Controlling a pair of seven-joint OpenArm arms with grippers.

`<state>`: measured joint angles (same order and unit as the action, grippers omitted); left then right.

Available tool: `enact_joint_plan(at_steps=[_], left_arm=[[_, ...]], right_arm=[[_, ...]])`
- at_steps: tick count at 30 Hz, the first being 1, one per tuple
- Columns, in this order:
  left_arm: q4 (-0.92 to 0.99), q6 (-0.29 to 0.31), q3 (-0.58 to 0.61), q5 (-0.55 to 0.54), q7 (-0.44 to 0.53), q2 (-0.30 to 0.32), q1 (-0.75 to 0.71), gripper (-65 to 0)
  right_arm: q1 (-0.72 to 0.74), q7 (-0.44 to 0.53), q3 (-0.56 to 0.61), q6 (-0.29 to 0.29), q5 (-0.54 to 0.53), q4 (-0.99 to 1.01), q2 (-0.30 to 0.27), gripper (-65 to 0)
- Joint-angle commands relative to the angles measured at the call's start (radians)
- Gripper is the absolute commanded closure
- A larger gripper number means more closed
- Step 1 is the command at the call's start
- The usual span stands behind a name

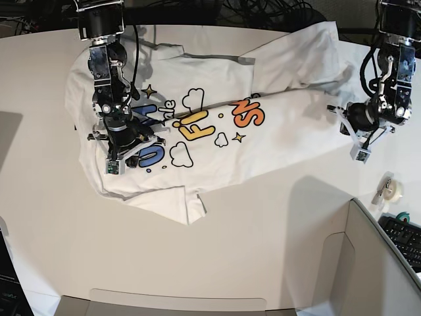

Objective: Layout the t-shirt on the table in an organized manner, then fold the t-shirt properly
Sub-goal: 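Grasp the shirt edges with both grippers and pull them apart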

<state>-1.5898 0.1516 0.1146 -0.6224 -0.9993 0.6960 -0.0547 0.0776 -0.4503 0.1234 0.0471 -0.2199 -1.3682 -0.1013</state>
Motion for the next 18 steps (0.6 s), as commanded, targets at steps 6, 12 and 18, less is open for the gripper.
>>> enact_joint_plan(at_steps=[6, 12, 18], left_arm=[[0.171, -0.002, 0.107, -0.009, 0.012, -0.040, 0.160, -0.7], [0.375, -0.004, 0.208, -0.009, 0.061, -0.134, 0.353, -0.7], [0.547, -0.004, 0.314, -0.009, 0.193, -0.240, 0.507, -0.7]], right_arm=[[0.124, 0.008, -0.003, -0.002, 0.003, 0.191, -0.008, 0.0], [0.176, 0.008, -0.117, -0.002, 0.004, 0.293, -0.010, 0.0], [0.173, 0.008, -0.224, -0.002, 0.004, 0.304, -0.044, 0.0]])
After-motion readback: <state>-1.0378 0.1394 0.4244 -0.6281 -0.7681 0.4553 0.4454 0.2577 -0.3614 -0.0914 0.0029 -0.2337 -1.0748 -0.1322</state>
